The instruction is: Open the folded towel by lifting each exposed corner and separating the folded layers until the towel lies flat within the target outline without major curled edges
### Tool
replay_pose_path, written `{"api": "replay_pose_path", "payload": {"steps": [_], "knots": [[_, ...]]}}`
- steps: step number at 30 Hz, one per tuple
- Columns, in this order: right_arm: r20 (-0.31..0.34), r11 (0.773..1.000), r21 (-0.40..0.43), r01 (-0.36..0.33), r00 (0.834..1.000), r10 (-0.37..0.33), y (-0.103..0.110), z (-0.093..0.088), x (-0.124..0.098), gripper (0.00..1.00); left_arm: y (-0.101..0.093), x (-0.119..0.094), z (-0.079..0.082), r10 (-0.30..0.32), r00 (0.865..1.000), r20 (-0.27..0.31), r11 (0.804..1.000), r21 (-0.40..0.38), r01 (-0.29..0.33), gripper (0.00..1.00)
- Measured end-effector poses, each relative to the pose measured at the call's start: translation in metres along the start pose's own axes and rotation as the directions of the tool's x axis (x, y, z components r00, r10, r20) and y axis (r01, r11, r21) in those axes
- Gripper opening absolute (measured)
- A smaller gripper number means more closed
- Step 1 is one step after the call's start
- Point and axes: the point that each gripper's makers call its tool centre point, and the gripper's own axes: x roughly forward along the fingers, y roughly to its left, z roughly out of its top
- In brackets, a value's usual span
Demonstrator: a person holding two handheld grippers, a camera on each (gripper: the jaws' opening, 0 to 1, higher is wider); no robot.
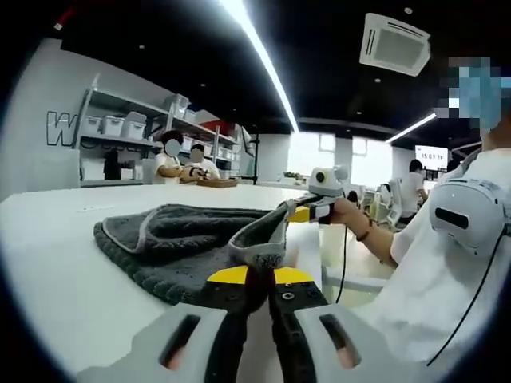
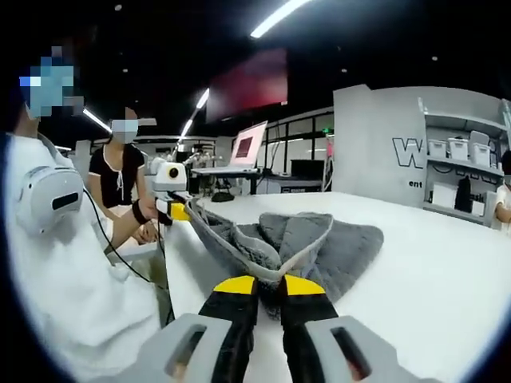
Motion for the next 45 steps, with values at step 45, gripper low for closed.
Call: {"api": "replay_pose_path", "payload": {"steps": [45], "knots": [[0.067,1.000,0.002,0.012,0.998,-0.012,0.009,0.027,0.002,0.22,-0.013,-0.004,-0.002,-0.023,0.999,-0.043,1.000,0.016,0.024,0.14]]}}
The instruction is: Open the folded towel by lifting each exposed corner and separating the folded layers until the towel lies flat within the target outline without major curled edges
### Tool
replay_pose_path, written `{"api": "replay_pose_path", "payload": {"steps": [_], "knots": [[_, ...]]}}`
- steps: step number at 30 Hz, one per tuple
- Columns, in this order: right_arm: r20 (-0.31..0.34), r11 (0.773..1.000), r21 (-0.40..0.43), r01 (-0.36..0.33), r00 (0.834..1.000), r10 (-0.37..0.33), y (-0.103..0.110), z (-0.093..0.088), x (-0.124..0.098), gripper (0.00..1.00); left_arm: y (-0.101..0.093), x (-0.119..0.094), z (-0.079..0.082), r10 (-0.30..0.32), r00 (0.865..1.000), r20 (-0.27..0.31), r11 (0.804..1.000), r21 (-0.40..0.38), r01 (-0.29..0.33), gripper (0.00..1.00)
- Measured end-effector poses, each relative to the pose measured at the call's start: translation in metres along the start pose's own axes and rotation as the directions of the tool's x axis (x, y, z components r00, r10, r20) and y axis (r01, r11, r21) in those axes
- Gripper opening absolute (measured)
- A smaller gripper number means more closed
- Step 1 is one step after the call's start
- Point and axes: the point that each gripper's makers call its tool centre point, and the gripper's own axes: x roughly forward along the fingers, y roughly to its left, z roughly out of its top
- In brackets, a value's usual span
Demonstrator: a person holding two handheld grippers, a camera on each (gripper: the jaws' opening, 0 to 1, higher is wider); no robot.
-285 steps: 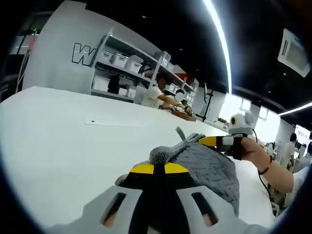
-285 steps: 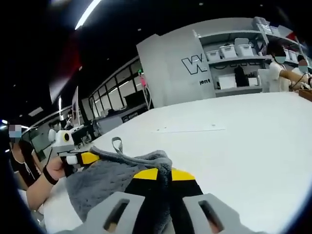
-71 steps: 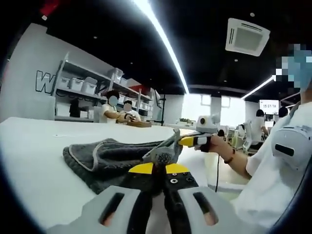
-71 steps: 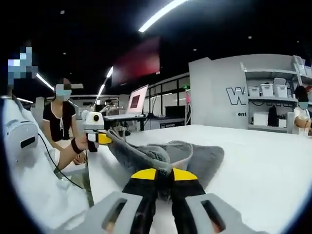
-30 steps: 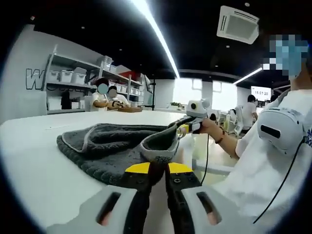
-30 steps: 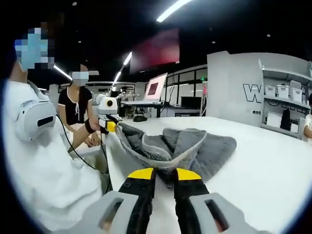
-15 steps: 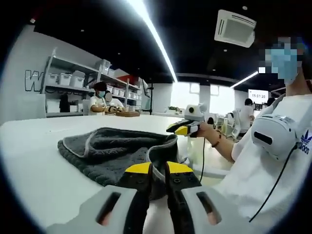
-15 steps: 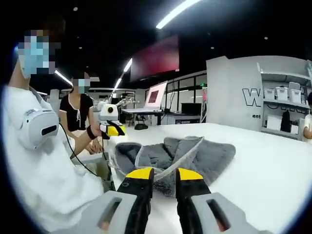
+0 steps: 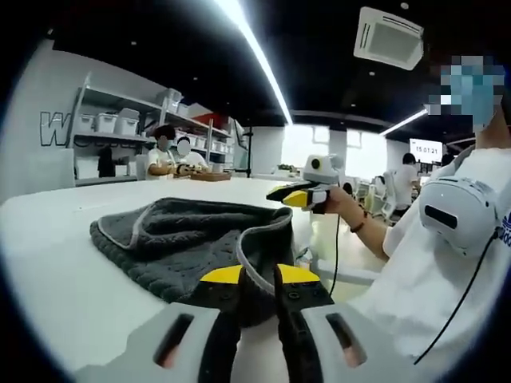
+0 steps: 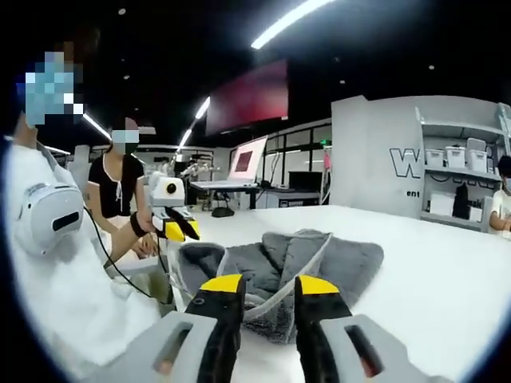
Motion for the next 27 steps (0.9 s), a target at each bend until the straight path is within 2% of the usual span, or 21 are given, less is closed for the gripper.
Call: {"api": "replay_pose_path", "payload": {"steps": [4,7,11,14,19,25,27], "knots": [[-0.035,1.000,0.007,0.028,0.999,-0.028,-0.002,-0.006,0.006,0.30,-0.003,0.003,0.000,-0.003,1.000,-0.006,1.000,0.006,0.003,0.18],[-0.054,1.000,0.017,0.018,0.998,-0.017,0.001,-0.008,0.009,0.32,-0.006,0.005,-0.001,-0.016,1.000,-0.013,1.000,0.008,0.016,0.19],[-0.083,0.999,0.043,-0.011,0.996,0.014,0.007,-0.013,0.007,0.32,-0.002,0.007,-0.011,0.010,0.997,-0.070,0.999,0.042,-0.007,0.18],[-0.140,0.999,0.040,-0.023,0.990,0.029,0.009,-0.023,0.003,0.30,-0.004,0.006,-0.018,0.004,0.994,-0.113,0.998,0.062,0.003,0.15],[-0.169,0.998,0.052,-0.044,0.984,0.052,0.012,-0.030,-0.002,0.24,-0.005,0.004,-0.022,-0.009,0.991,-0.135,0.998,0.061,0.018,0.11],[-0.239,0.998,0.039,-0.052,0.969,0.060,0.015,-0.044,-0.005,0.20,-0.010,0.003,-0.033,-0.035,0.979,-0.201,0.995,0.081,0.052,0.05],[-0.249,0.998,0.035,-0.051,0.967,0.058,0.014,-0.046,-0.006,0.14,-0.013,0.002,-0.034,-0.047,0.976,-0.211,0.995,0.081,0.066,0.04]]}}
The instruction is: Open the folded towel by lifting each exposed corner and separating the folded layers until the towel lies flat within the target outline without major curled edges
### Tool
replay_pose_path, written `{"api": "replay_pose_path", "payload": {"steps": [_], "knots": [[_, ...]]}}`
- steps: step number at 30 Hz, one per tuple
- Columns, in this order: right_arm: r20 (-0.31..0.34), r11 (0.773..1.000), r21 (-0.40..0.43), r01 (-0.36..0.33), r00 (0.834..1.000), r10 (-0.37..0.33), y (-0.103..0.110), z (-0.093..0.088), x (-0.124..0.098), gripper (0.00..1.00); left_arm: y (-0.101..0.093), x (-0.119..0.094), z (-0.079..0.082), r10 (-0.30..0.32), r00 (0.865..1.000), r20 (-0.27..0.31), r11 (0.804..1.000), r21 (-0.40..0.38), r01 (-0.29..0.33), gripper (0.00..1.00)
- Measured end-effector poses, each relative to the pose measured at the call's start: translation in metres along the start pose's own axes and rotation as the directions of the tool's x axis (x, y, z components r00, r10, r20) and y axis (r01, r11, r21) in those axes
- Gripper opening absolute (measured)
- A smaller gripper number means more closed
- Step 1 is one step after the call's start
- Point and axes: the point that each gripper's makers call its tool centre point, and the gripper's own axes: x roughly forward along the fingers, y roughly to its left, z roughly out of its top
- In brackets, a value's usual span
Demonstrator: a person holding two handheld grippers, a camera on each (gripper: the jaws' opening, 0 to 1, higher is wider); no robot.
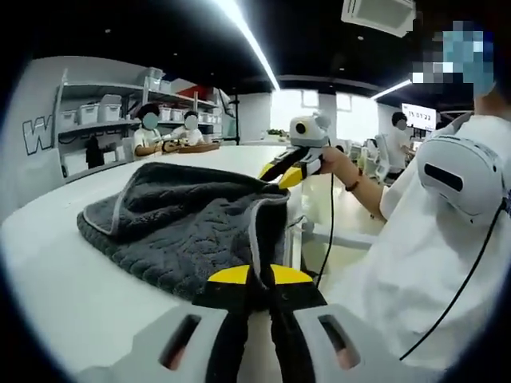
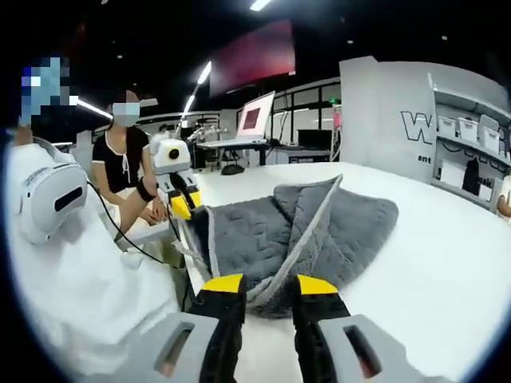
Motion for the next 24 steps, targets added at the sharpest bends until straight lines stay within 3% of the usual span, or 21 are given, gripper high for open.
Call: {"api": "replay_pose_path", "payload": {"steps": [8,16,24], "knots": [[-0.037,0.999,0.033,0.019,0.999,-0.017,-0.003,-0.008,0.001,0.00,-0.006,0.000,-0.004,-0.024,0.999,-0.030,0.999,0.021,0.025,0.03],[-0.058,0.999,0.036,0.019,0.998,-0.017,0.003,-0.006,-0.006,0.00,-0.010,-0.004,-0.007,-0.031,0.998,-0.059,0.998,0.060,0.034,0.02],[-0.086,0.999,0.044,-0.029,0.996,0.033,0.016,-0.012,-0.010,0.00,-0.011,-0.011,-0.011,-0.028,0.995,-0.090,0.997,0.073,0.035,0.01]]}}
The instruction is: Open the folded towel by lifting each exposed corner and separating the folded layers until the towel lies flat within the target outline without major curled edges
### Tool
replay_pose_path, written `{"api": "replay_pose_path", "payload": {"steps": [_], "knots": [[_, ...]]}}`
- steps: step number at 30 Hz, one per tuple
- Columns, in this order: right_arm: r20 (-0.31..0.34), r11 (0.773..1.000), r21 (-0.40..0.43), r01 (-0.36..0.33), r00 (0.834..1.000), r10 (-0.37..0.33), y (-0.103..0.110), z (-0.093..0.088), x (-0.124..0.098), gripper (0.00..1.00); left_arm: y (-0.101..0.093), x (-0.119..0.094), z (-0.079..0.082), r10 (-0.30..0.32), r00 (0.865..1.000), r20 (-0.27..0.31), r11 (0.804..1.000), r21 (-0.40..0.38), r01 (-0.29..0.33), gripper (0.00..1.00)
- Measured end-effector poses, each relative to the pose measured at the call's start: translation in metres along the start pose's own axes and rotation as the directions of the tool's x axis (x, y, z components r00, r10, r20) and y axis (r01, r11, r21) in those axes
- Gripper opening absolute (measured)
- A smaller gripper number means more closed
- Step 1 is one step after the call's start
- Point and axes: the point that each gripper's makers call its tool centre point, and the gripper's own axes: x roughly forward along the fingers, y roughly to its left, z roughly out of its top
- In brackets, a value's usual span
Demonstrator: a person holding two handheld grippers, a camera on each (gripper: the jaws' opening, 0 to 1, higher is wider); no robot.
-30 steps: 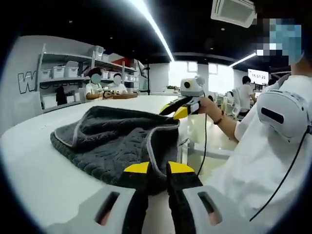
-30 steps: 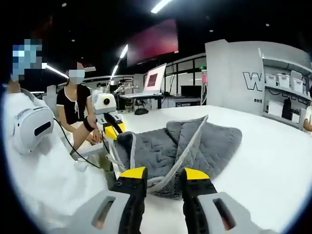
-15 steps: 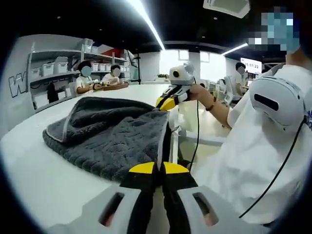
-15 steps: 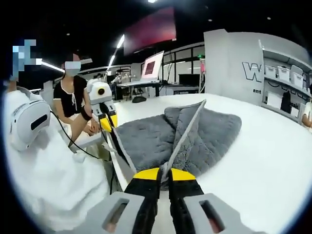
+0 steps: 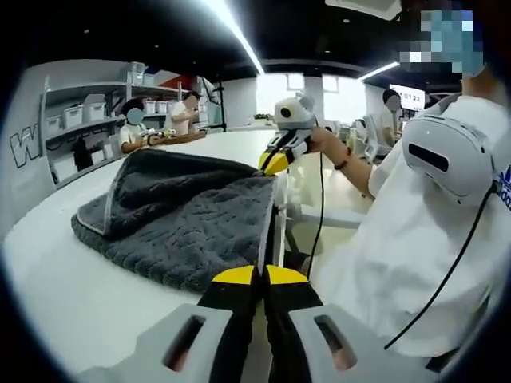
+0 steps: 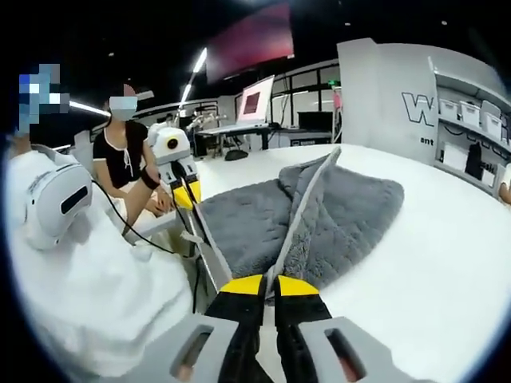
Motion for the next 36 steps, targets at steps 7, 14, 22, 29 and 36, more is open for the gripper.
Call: {"api": "replay_pose_path", "payload": {"steps": [7,14,22,29,36], "knots": [[-0.005,0.999,-0.038,-0.031,1.000,0.031,0.008,-0.001,0.003,0.00,0.006,-0.006,-0.002,0.021,1.000,-0.001,1.000,-0.013,-0.021,0.01],[-0.004,0.999,-0.034,-0.032,0.999,0.031,0.007,-0.001,0.002,0.00,0.005,-0.005,-0.005,0.011,1.000,-0.006,1.000,-0.008,-0.011,0.02],[0.005,0.986,-0.164,-0.015,1.000,0.016,0.009,0.005,0.003,0.02,0.002,-0.005,-0.003,-0.015,1.000,0.019,1.000,-0.003,0.015,0.06],[0.056,0.981,-0.193,0.021,0.998,-0.010,0.006,0.017,0.002,0.09,-0.003,-0.007,0.005,-0.037,0.998,0.058,0.999,0.008,0.037,0.11],[0.125,0.977,-0.202,0.062,0.991,-0.037,0.001,0.033,0.001,0.17,0.008,-0.013,0.019,0.006,0.990,0.141,1.000,-0.003,-0.005,0.11]]}}
